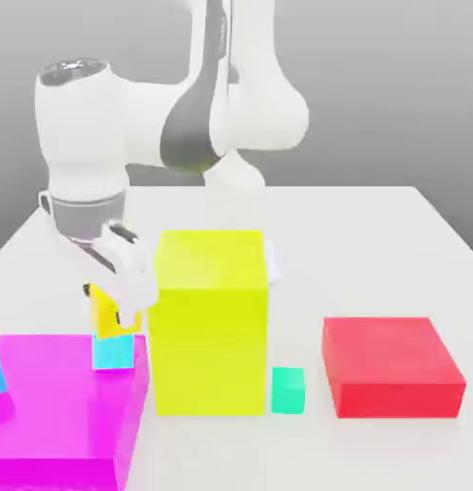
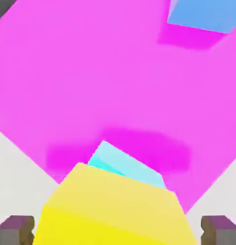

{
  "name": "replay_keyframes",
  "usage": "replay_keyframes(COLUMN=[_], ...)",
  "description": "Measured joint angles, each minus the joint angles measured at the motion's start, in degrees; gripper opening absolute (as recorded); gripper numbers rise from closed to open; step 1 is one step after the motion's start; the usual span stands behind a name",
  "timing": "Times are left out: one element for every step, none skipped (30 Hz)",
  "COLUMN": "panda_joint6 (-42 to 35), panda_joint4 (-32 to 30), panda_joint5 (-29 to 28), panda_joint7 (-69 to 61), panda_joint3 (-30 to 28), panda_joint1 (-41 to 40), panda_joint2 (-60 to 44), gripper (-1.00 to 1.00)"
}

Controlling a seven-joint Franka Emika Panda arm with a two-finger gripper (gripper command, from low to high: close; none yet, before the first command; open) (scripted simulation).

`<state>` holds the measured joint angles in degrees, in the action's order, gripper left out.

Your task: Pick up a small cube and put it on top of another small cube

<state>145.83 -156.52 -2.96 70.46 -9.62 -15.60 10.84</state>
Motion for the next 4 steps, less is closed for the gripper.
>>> replay_keyframes(panda_joint6=[0.94, 0.16, -1.48, -3.55], panda_joint4=[-0.25, -0.07, 0.33, 0.82], panda_joint5=[0.01, -0.14, -0.31, -0.54], panda_joint7=[0.01, 0.13, 0.28, 0.47], panda_joint3=[-0.03, 0.02, 0.10, 0.23], panda_joint1=[0.00, -0.05, -0.12, -0.22], panda_joint2=[-0.72, -0.13, 1.11, 2.69], gripper=[1.00, 1.00, 1.00, 1.00])
